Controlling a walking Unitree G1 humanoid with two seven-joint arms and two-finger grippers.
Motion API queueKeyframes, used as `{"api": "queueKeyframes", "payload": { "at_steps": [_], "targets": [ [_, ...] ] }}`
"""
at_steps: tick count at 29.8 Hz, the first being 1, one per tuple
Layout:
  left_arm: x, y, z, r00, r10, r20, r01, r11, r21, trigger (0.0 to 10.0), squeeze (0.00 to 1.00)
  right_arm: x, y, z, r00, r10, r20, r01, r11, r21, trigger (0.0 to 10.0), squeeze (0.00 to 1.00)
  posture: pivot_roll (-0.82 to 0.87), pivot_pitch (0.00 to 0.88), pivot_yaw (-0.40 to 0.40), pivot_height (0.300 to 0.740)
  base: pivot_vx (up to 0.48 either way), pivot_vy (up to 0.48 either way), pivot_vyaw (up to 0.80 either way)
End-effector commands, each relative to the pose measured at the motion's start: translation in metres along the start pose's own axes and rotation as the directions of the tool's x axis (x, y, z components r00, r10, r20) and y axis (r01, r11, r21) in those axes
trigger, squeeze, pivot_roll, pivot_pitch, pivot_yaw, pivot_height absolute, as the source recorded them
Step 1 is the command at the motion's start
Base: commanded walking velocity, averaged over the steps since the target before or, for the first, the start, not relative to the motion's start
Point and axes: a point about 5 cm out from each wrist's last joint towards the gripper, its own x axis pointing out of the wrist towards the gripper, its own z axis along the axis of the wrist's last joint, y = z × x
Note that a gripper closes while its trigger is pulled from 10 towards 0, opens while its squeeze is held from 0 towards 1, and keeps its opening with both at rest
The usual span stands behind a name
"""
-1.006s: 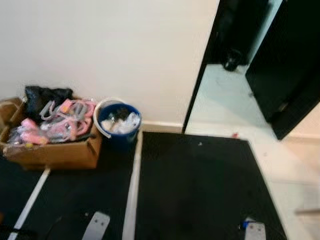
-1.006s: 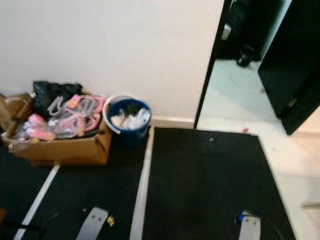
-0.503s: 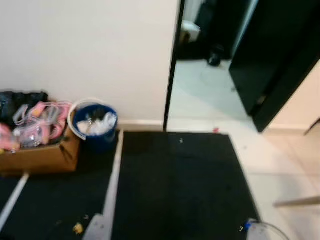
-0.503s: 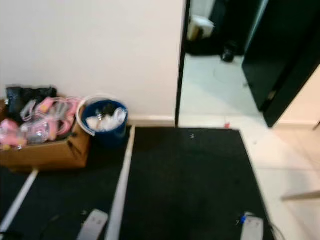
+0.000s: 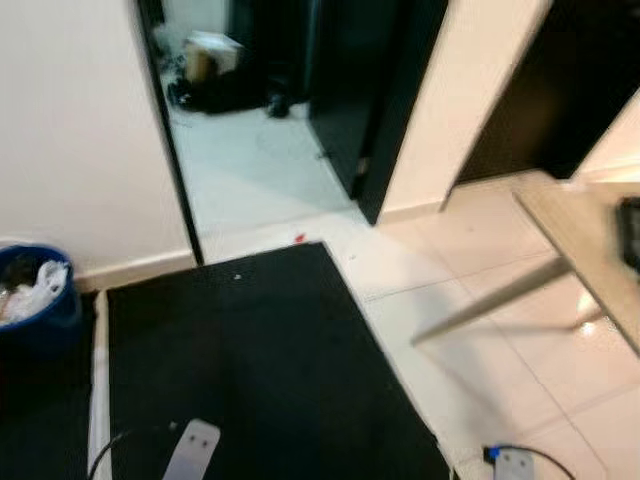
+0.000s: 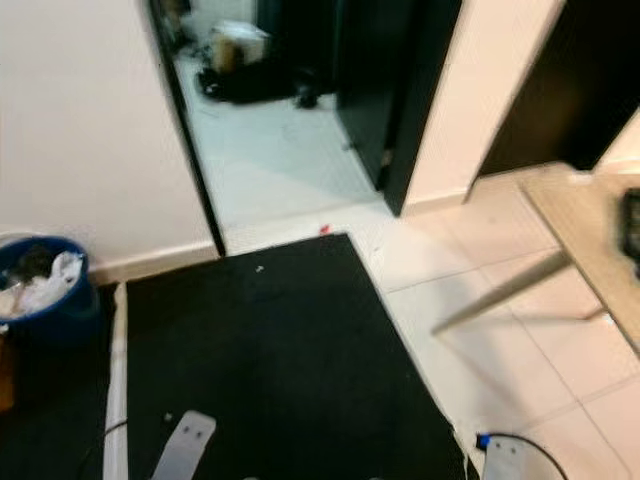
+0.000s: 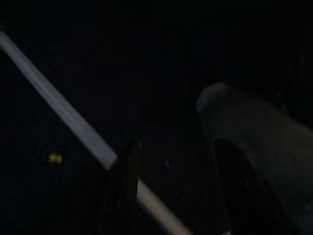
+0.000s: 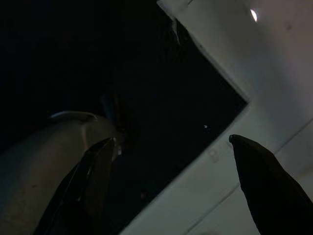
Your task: Picking trash to rubbish bin
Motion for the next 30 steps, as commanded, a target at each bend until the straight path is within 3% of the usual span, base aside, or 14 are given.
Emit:
{"api": "queueKeyframes", "payload": {
  "at_steps": [1, 30],
  "targets": [
    [-0.002, -0.006, -0.013, 0.999, -0.021, -0.048, 0.021, 1.0, -0.003, 10.0, 0.0, -0.001, -0.002, -0.005, 1.0, -0.006, -0.018, 0.006, 1.0, 0.005, 10.0, 0.0, 0.03, 0.089, 0.009, 0.74, 0.0, 0.0, -0.8],
    [-0.005, -0.006, -0.026, 0.996, -0.021, -0.092, 0.023, 1.0, 0.02, 10.0, 0.0, -0.001, -0.001, -0.006, 1.0, -0.003, -0.023, 0.003, 1.0, -0.01, 10.0, 0.0, 0.03, 0.091, 0.004, 0.74, 0.0, 0.0, -0.8]
  ]
}}
